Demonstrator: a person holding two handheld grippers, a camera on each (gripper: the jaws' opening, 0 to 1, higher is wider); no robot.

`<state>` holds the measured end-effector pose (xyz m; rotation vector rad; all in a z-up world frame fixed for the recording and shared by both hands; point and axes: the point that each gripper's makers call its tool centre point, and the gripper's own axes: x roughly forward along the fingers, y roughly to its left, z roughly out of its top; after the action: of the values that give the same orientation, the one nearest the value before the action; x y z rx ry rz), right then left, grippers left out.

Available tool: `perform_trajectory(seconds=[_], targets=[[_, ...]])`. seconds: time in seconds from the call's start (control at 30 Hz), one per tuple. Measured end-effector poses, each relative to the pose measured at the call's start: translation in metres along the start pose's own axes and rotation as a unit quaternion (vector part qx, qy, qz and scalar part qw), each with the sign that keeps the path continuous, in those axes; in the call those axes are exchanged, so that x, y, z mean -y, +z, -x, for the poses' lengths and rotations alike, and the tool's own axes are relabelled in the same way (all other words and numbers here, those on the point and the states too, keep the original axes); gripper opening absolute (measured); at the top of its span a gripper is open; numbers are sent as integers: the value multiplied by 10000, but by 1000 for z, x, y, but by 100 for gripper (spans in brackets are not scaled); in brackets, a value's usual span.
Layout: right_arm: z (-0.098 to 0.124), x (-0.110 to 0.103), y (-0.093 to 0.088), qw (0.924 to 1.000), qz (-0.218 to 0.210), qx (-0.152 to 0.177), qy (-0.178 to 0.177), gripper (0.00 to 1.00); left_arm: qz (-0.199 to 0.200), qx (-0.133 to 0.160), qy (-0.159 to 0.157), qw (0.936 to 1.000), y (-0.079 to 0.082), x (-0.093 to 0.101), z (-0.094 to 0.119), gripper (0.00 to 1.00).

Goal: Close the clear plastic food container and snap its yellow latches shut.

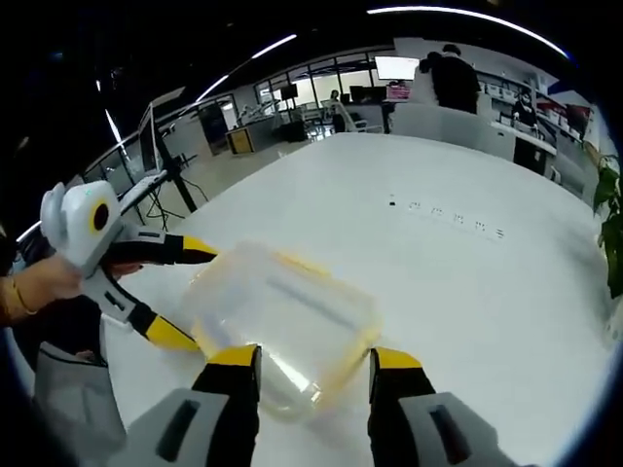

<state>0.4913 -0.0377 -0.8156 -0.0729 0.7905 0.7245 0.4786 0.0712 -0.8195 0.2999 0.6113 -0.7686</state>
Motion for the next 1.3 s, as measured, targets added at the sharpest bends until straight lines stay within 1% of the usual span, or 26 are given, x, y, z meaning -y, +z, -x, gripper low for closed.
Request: perform_trajectory(seconds=[0.27, 0.4, 0.5, 0.83, 0.93, 1.3], targets=[[-2, 1, 2, 10000, -40, 56, -21, 43, 34, -9, 46, 10000, 0, -1, -1, 63], [-2, 1, 2, 9999, -57, 81, -31, 43, -65, -24, 4, 10000, -1, -2, -1, 62], [-2, 0, 1, 9999, -81, 97, -25, 45, -83, -39, -2, 10000, 0, -3, -1, 62], [-2, 0, 1, 9999, -118, 103, -28, 45, -138, -77, -14, 9999, 0, -4, -3, 62], [-2, -2, 1, 9999, -36, 75, -61, 45, -131, -75, -17, 9999, 0, -4, -3, 62], [0, -4, 0, 9998, -56, 147, -143, 45, -65, -115, 52, 9999, -5, -3, -3, 60]])
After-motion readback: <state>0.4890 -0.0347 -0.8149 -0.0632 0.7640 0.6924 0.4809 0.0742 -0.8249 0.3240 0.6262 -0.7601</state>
